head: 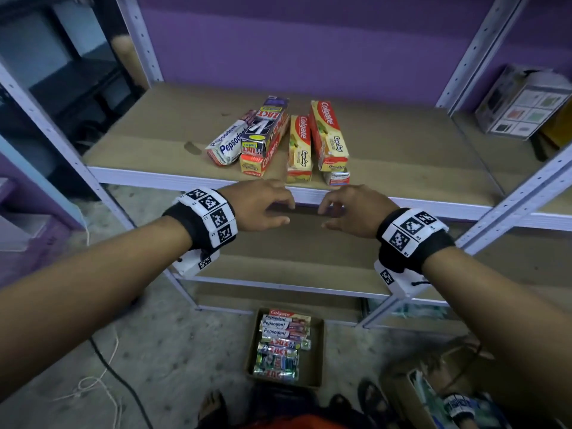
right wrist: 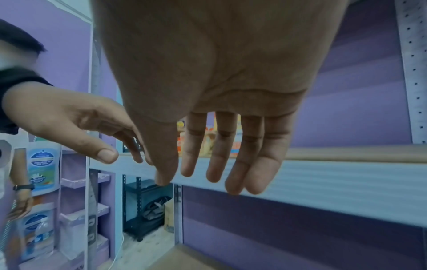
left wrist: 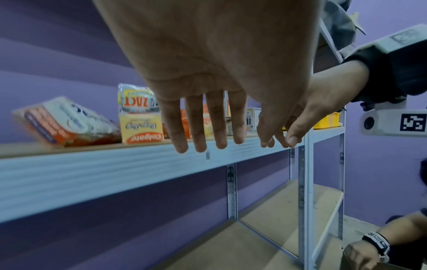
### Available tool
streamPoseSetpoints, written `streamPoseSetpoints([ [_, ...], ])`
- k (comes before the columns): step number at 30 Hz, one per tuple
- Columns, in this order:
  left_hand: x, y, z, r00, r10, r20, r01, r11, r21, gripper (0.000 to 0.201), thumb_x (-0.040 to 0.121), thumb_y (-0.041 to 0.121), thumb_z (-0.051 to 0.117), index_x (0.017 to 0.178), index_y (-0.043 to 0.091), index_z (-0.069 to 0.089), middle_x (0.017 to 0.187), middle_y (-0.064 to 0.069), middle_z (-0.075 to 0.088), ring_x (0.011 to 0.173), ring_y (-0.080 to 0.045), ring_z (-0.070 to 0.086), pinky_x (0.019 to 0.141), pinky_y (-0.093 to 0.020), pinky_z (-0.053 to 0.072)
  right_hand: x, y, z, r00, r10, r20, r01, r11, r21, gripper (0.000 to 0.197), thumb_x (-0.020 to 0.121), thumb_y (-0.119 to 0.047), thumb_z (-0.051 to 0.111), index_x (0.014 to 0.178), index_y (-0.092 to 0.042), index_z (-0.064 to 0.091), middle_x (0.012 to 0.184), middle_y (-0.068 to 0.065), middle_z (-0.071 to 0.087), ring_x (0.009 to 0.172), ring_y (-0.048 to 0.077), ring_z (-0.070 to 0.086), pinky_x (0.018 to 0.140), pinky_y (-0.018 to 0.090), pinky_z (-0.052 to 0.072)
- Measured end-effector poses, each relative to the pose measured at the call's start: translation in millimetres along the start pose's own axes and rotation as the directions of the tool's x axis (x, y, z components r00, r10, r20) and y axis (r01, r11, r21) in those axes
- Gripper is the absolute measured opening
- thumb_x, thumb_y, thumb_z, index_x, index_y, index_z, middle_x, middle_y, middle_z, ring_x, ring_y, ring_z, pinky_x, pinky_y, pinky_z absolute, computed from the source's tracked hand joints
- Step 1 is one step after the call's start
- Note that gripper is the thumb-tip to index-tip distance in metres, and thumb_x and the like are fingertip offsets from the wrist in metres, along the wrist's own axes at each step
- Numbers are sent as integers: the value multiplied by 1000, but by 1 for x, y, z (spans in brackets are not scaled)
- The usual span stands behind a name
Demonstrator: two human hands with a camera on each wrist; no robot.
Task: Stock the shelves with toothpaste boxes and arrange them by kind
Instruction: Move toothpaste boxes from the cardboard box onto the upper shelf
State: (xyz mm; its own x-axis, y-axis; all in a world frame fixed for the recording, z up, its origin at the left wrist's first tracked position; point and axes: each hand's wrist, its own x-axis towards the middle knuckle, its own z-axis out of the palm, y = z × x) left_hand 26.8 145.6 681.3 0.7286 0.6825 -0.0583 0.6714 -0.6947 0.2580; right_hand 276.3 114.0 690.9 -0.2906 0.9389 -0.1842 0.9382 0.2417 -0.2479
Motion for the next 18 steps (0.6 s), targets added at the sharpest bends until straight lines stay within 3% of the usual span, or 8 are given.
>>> streamPoseSetpoints([
  [5, -5, 1, 41, 995, -64, 81, 70, 995, -73, 36, 93, 44, 58, 124, 25, 60, 120, 4, 56, 109, -15, 55, 93, -29, 43, -1, 10, 48, 988, 50, 148, -52, 999, 14, 24, 82, -48, 71, 104, -41, 65, 97, -15, 63, 93, 13, 59, 83, 31, 50],
  [9, -8, -2, 88, 983, -117, 140, 137, 981, -141, 32, 94, 37, 60, 121, 20, 62, 118, 1, 59, 110, -16, 54, 79, -17, 28, -1, 18, 95, 972, 54, 229, -66, 997, 42, 21, 84, -42, 73, 101, -32, 68, 96, -8, 66, 88, 13, 58, 84, 29, 49],
  [12, -16, -9, 126, 971, -147, 189, 186, 959, -212, 27, 92, 36, 61, 115, 22, 64, 113, 4, 60, 95, -12, 55, 79, -20, 36, -3, 28, 133, 944, 68, 323, -107, 989, 104, 15, 84, -39, 73, 97, -35, 67, 92, -8, 64, 89, 16, 62, 85, 34, 53],
  [15, -22, -16, 170, 942, -177, 287, 253, 932, -258, 23, 91, 39, 60, 109, 26, 65, 104, 9, 60, 88, -9, 54, 84, -28, 47, -3, 37, 176, 908, 74, 411, -132, 985, 113, 9, 85, -41, 69, 93, -40, 65, 98, -9, 64, 88, 17, 62, 78, 30, 51],
  [18, -31, -23, 222, 901, -213, 377, 331, 900, -283, 22, 91, 38, 60, 107, 25, 66, 105, 5, 65, 84, -9, 55, 80, -26, 44, -2, 44, 228, 862, 87, 499, -177, 975, 136, 9, 86, -46, 67, 89, -39, 64, 100, -12, 65, 93, 16, 63, 85, 34, 53],
])
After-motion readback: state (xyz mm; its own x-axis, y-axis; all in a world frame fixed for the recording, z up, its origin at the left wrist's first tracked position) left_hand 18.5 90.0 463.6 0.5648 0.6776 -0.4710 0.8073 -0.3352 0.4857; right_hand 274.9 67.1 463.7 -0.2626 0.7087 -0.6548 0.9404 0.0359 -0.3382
